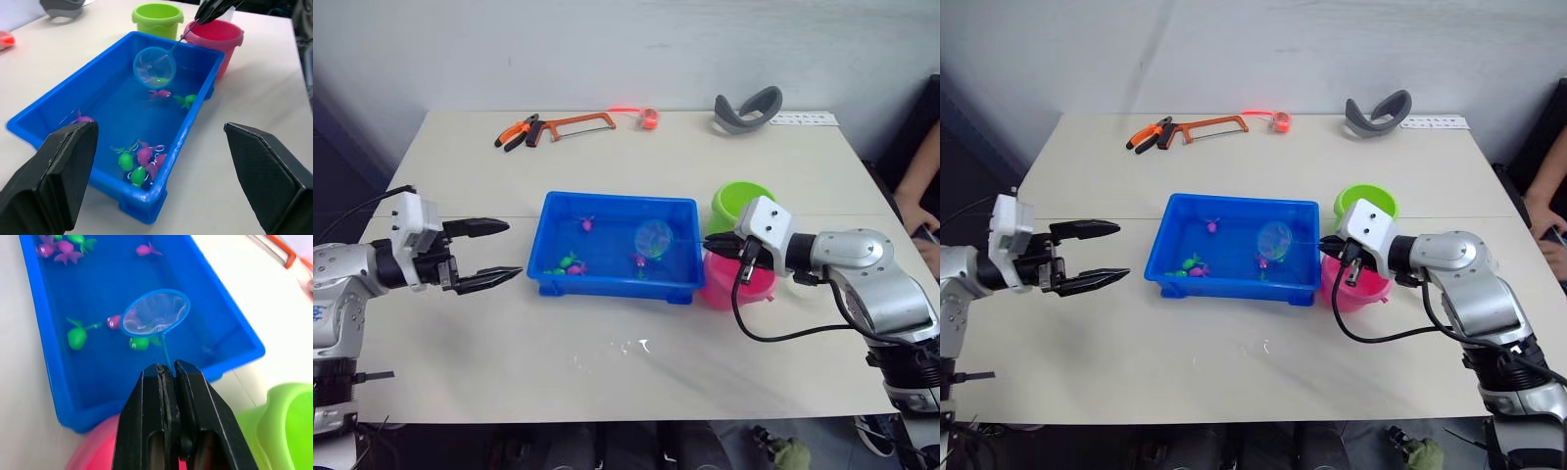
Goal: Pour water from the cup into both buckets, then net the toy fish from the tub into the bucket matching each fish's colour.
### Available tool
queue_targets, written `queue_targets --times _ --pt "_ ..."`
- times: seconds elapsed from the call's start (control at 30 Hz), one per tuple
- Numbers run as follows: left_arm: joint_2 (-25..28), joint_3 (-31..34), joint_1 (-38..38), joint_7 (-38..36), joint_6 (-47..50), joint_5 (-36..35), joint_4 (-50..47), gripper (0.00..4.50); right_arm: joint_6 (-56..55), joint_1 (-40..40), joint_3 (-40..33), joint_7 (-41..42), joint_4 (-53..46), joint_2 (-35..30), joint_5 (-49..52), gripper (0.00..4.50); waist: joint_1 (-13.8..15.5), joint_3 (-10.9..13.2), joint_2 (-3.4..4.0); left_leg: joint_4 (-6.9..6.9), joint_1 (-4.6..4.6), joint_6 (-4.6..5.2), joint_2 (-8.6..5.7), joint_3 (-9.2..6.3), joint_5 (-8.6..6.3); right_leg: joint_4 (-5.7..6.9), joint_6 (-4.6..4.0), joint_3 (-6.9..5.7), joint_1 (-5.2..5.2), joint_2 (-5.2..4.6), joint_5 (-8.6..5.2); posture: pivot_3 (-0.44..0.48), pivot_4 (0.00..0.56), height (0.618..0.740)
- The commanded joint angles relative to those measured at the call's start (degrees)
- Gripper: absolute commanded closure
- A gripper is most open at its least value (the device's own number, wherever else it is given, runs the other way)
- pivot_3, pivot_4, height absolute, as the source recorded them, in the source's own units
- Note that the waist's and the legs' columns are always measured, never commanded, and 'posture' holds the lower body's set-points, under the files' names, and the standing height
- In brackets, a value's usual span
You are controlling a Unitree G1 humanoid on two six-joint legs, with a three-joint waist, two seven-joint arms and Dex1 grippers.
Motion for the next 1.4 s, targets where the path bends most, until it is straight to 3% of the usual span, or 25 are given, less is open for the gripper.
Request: queue_targets --times 0.03,0.57,0.8,1.4 --pt "1.7 -1.2 -2.5 -3.0 0.2 0.2 2.1 0.03 -0.3 -0.6 -1.0 -0.9 -1.9 -0.6 -1.0 4.5 0.0 0.0 0.0 0.0 -0.01 0.0 0.0 0.02 0.0 0.0 0.0 -0.01 -0.01 0.01 0.0 0.0 0.15 0.74" --pt "-1.3 -4.9 -4.6 -4.0 -3.3 1.6 -0.2 0.03 -2.8 -1.4 3.3 1.4 -1.4 -1.9 -6.8 4.5 0.2 0.0 0.0 0.04 -0.03 0.02 0.0 0.03 0.01 0.02 0.0 0.04 -0.01 0.0 0.0 0.0 0.15 0.74" --pt "-1.7 -5.2 -4.2 -3.5 -3.7 1.5 -0.9 0.03 6.1 -2.0 1.6 -0.1 -5.0 3.2 -1.3 4.5 0.1 0.0 0.0 0.04 -0.03 0.0 0.03 0.03 0.02 0.04 0.0 0.01 -0.01 0.02 0.0 0.0 0.15 0.74" --pt "-4.0 -5.3 -4.3 -2.1 -4.4 0.9 -2.3 0.03 21.0 -6.2 -3.5 -1.1 -4.9 6.1 9.8 4.5 0.3 0.0 -0.01 0.06 -0.04 0.01 0.0 -0.01 0.02 0.04 0.0 0.01 0.0 0.01 0.0 0.0 0.15 0.74"
